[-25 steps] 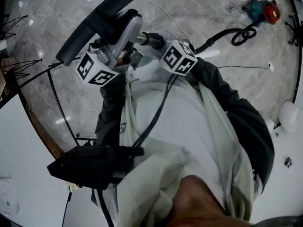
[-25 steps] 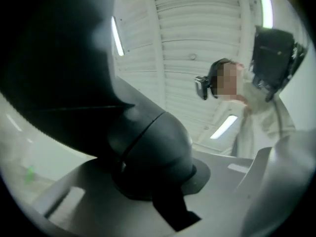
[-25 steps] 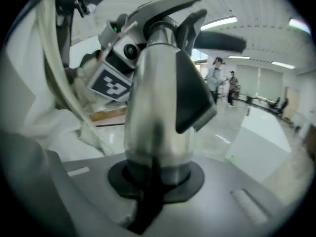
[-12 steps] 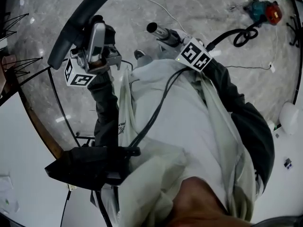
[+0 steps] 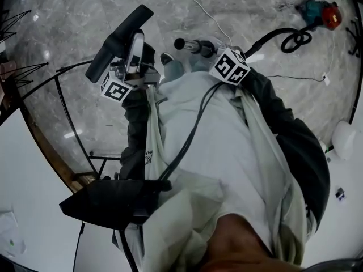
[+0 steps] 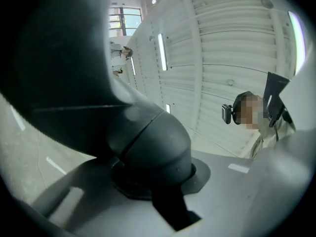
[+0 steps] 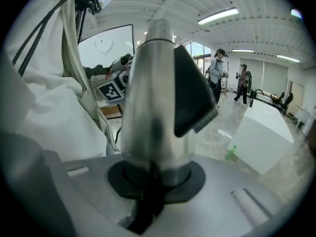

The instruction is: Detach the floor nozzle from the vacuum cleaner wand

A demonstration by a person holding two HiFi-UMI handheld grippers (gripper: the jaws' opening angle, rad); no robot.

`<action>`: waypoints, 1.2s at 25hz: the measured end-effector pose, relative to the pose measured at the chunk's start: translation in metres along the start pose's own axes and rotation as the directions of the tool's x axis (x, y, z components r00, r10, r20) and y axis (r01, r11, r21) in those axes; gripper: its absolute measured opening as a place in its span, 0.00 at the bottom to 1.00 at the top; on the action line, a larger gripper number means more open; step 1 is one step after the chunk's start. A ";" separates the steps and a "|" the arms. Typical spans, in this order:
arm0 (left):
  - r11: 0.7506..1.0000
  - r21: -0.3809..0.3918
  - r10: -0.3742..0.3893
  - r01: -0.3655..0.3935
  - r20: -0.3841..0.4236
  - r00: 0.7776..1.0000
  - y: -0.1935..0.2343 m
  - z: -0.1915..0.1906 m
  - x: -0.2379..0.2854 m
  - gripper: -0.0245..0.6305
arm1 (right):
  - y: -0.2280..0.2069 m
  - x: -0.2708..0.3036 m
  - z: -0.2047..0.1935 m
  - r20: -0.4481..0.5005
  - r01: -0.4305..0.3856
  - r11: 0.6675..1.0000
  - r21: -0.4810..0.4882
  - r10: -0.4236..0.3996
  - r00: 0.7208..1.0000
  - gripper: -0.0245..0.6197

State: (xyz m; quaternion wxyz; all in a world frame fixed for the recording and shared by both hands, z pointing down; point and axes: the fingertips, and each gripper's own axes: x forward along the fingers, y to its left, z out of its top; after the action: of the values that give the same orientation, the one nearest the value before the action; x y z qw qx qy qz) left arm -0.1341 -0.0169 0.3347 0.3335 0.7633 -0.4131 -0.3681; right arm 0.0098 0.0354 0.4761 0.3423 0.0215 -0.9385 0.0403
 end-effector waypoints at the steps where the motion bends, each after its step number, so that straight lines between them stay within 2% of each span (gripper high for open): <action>1: 1.000 -0.012 0.012 -0.012 0.007 1.000 0.004 0.000 -0.001 0.15 | -0.002 0.003 0.000 -0.004 -0.004 1.000 0.015 0.004 1.000 0.11; 5: 0.995 -0.090 0.056 -0.053 0.030 0.998 0.022 -0.006 -0.009 0.15 | -0.005 0.013 -0.008 -0.024 -0.028 0.999 0.041 0.029 0.999 0.11; 8: 0.986 -0.162 0.038 -0.025 0.079 0.996 0.021 -0.008 -0.011 0.15 | -0.011 0.015 -0.012 -0.053 -0.028 0.999 0.024 0.029 0.998 0.11; 11: 0.979 -0.206 0.019 0.005 0.115 0.993 0.012 -0.011 -0.008 0.15 | -0.013 0.014 -0.003 -0.041 -0.040 0.999 0.008 0.041 0.998 0.11; 14: 0.980 -0.199 0.006 0.022 0.141 0.990 0.005 -0.006 -0.004 0.15 | -0.018 0.010 0.010 -0.039 -0.042 0.999 0.011 0.042 0.998 0.12; 18: 0.985 -0.163 -0.027 0.054 0.164 0.986 -0.008 0.002 0.001 0.15 | -0.028 0.004 0.022 -0.031 0.011 1.000 0.011 -0.011 0.999 0.12; 21: 0.994 -0.108 -0.008 0.023 0.142 0.990 -0.006 0.003 -0.003 0.15 | -0.034 0.006 0.025 -0.026 0.057 0.998 0.011 -0.056 0.998 0.12; 26: 0.995 -0.102 0.005 0.007 0.114 0.994 -0.005 -0.006 -0.003 0.15 | -0.044 0.001 0.029 -0.031 0.124 0.992 0.011 -0.124 0.992 0.12; 30: 0.994 -0.107 0.004 0.005 0.076 0.997 -0.003 -0.012 0.000 0.15 | -0.035 0.004 0.023 -0.050 0.101 0.995 0.006 -0.100 0.994 0.13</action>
State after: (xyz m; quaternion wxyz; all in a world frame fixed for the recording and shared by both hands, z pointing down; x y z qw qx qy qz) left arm -0.1234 -0.0131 0.3384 0.3578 0.7298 -0.4050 -0.4187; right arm -0.0059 -0.0014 0.4637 0.3672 0.0693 -0.9271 0.0278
